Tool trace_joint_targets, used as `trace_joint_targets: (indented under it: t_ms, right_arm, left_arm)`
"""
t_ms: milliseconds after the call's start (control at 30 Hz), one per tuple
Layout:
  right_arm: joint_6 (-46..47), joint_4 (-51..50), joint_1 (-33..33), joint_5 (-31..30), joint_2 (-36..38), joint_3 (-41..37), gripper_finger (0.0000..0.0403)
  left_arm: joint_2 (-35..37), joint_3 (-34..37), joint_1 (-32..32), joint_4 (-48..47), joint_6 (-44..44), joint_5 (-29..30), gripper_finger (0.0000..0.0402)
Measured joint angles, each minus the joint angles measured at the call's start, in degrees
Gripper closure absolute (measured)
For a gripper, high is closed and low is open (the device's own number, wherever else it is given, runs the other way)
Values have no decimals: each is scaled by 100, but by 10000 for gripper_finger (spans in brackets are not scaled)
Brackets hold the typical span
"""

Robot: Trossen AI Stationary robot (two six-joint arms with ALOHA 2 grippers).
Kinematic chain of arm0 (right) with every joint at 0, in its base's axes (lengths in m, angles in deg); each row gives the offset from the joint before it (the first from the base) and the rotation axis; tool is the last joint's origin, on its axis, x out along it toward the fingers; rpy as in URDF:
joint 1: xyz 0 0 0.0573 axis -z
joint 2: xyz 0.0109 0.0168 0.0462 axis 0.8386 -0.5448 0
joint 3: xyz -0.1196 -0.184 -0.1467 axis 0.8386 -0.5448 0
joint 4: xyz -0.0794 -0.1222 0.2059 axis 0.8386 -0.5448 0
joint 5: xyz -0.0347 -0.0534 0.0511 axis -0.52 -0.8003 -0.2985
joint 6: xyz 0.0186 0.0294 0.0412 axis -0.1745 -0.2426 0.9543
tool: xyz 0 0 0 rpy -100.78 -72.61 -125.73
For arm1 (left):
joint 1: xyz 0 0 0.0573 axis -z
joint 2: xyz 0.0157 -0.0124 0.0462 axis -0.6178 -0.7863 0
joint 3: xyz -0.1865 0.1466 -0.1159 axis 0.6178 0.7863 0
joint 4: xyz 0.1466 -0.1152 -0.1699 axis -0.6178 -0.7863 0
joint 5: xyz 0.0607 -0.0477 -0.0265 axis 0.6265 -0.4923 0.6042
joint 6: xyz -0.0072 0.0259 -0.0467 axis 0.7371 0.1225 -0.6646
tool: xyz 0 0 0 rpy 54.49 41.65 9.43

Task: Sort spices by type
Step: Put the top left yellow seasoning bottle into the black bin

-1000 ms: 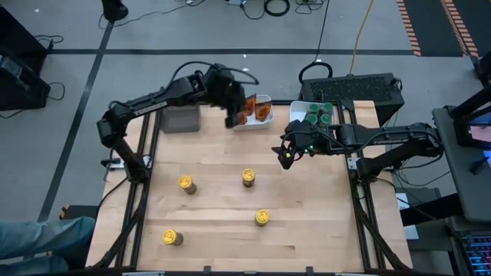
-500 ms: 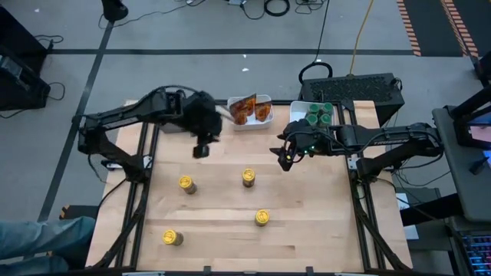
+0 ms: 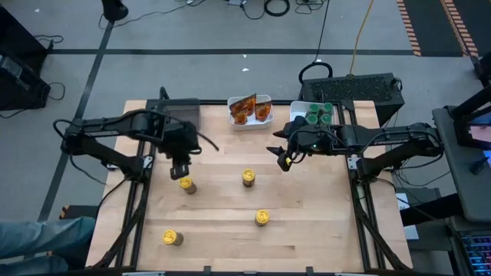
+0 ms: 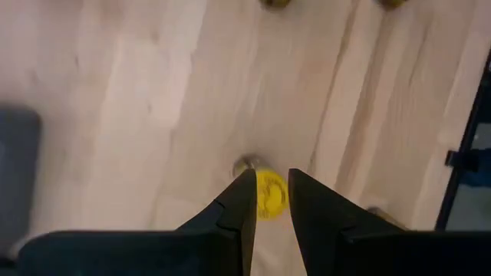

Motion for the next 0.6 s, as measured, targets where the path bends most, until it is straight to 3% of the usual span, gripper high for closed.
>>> trace_joint_targets:
  t_ms: [167,600]
  right_arm:
    - [-89,0,0,0,-1,0,140]
    - [-457,-4,2,0,-1,0,140]
  left_arm:
    - [310,668,260,27,-387,-2,289]
    - [401,1756,824,683,-130,-2,108]
